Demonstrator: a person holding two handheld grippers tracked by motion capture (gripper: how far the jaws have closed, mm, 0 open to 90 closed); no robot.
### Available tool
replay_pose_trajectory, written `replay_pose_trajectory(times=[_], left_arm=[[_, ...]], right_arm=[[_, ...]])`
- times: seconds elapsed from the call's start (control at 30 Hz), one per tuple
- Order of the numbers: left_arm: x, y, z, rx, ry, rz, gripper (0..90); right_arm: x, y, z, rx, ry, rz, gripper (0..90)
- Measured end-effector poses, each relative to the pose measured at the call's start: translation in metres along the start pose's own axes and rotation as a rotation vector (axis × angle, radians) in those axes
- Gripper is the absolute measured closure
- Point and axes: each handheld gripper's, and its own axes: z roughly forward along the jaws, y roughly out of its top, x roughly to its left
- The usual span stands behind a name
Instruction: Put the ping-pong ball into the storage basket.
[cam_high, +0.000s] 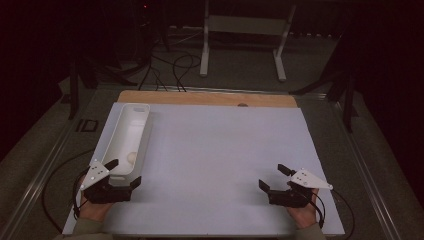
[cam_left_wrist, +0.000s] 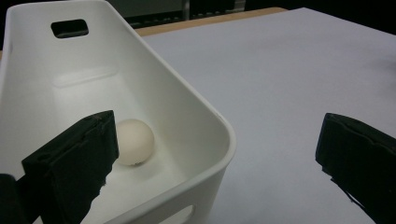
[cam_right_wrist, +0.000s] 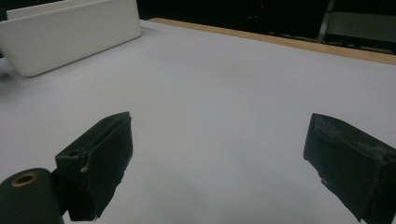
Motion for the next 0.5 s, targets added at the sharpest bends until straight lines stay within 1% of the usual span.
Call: replay_pose_trajectory(times=[0.17, 0.33, 0.37, 0.5], left_arm=[[0.0007, -0.0001, 0.0009, -0.013, -0.001, -0.004, 0.0], [0.0019, -0.0012, 0.0021, -0.022, 0.011, -0.005, 0.0], [0.0022, -0.0013, 0.0023, -0.025, 0.008, -0.007, 0.0], [0.0025, -0.0020, 0.0054, -0.013, 0.003, -0.002, 0.0]], right_arm=[[-0.0016, 0.0003, 0.0005, -0.009, -0.002, -0.007, 7.8], [-0.0017, -0.0002, 0.0017, -0.017, -0.002, -0.014, 7.8], [-0.0015, -0.0004, 0.0017, -0.020, -0.003, -0.017, 7.8], [-0.0014, -0.0010, 0.0011, -0.030, -0.007, -0.018, 7.7]])
